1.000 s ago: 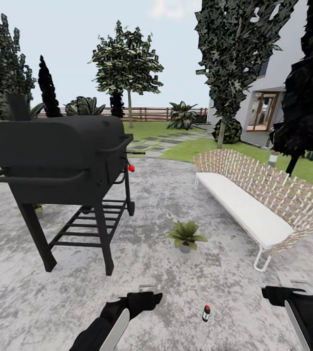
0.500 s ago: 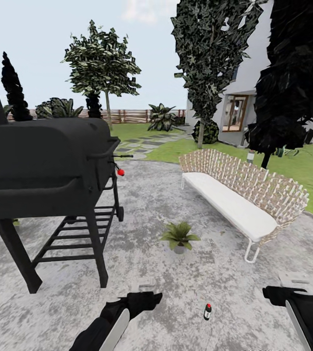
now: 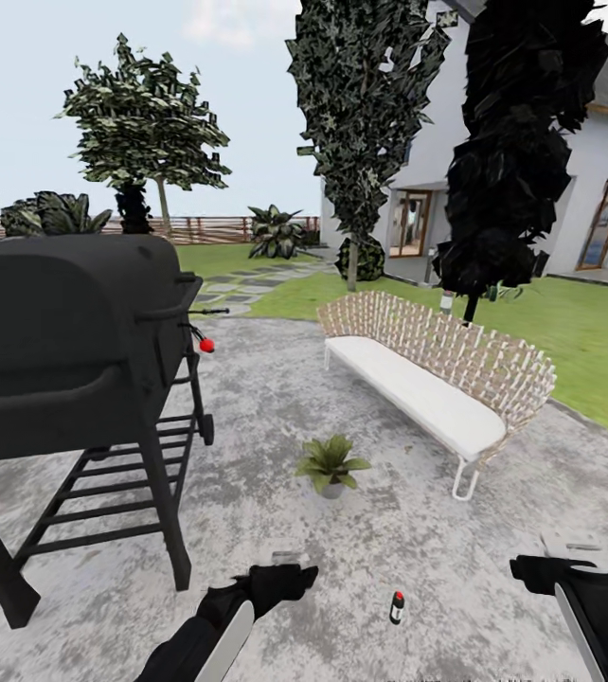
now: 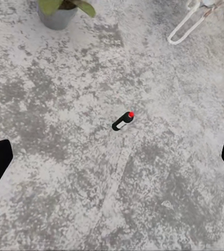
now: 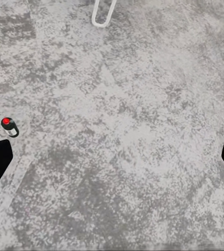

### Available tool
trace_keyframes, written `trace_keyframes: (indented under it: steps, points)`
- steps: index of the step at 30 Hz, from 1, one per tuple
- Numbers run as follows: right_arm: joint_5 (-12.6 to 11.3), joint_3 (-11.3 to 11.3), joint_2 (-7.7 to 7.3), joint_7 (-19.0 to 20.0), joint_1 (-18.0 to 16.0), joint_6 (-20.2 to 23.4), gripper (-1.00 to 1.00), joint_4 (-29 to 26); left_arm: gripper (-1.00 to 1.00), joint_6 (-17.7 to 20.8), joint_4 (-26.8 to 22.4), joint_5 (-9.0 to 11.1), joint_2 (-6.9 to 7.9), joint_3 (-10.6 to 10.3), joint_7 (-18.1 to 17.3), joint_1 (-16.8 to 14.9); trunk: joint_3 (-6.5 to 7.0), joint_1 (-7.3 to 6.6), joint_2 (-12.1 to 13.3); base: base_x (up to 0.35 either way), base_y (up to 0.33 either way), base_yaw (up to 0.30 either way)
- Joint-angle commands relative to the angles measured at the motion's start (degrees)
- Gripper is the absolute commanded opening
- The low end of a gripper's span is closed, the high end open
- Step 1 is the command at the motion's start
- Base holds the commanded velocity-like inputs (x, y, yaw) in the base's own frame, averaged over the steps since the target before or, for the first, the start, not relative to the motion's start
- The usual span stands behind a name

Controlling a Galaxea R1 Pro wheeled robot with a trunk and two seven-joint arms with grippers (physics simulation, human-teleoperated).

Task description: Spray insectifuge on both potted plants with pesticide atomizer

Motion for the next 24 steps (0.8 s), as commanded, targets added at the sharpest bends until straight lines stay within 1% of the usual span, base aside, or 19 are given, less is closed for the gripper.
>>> trace_keyframes:
  steps: [1,4,8,10,12,13,15,17,18,21,24]
  points:
    - [0.01,0.0,-0.01,0.0,0.0,-0.04,1.0,0.0,1.0,-1.46,0.05,-0.01,0.08,-2.27,0.05,0.0,0.04,0.0,0.0,0.005,0.007,-0.269]
    - [0.01,0.0,-0.03,0.0,0.0,-0.05,1.0,0.0,1.0,-1.85,0.12,0.04,0.08,-3.3,0.12,0.0,0.17,0.0,0.0,0.002,0.003,-0.269]
    - [0.01,0.0,-0.04,0.0,0.0,-0.05,1.0,0.0,1.0,-1.56,0.5,0.15,-0.07,-3.69,0.61,0.0,0.34,0.0,0.0,0.0,0.001,-0.269]
    - [0.01,0.0,-0.04,0.0,0.0,-0.05,1.0,0.0,1.0,-1.34,0.5,0.07,-0.15,-3.72,1.77,0.0,0.43,0.0,0.0,0.0,0.0,-0.269]
    - [0.01,0.0,-0.04,0.0,0.0,-0.05,1.0,0.0,1.0,-1.16,0.4,-0.06,-0.21,-3.88,4.07,-0.05,0.51,0.0,0.0,0.0,0.0,-0.269]
    - [0.01,0.0,-0.04,0.0,0.0,-0.05,1.0,0.0,1.0,-1.08,0.3,-0.4,-0.23,-3.96,5.11,-0.06,0.56,0.0,0.0,0.0,0.0,-0.269]
    - [0.01,0.0,-0.04,0.0,0.0,-0.05,1.0,0.0,1.0,-0.94,0.38,-1.95,-0.2,-4.04,6.51,-0.1,0.64,0.0,0.0,0.0,0.0,-0.269]
    - [0.01,0.0,-0.04,0.0,0.0,-0.05,1.0,0.0,1.0,-0.75,0.5,-3.63,-0.19,-4.01,7.05,-0.2,0.73,0.0,0.0,0.0,0.0,-0.269]
    - [0.01,0.0,-0.04,0.0,0.0,-0.05,1.0,0.0,1.0,-0.66,0.33,-4.16,-0.18,-4.01,7.28,-0.26,0.77,0.0,0.0,0.0,0.0,-0.269]
    - [0.01,0.0,-0.04,0.0,0.0,-0.02,1.0,-0.03,1.0,-0.48,-0.89,-4.8,-0.22,-3.98,8.31,-0.32,0.9,0.0,0.0,0.0,0.0,-0.269]
    - [0.01,0.0,-0.04,0.0,0.0,-0.01,1.0,-0.06,1.0,0.04,-3.41,-4.87,-0.12,-4.07,11.33,-0.34,1.02,0.0,0.0,0.0,0.0,-0.269]
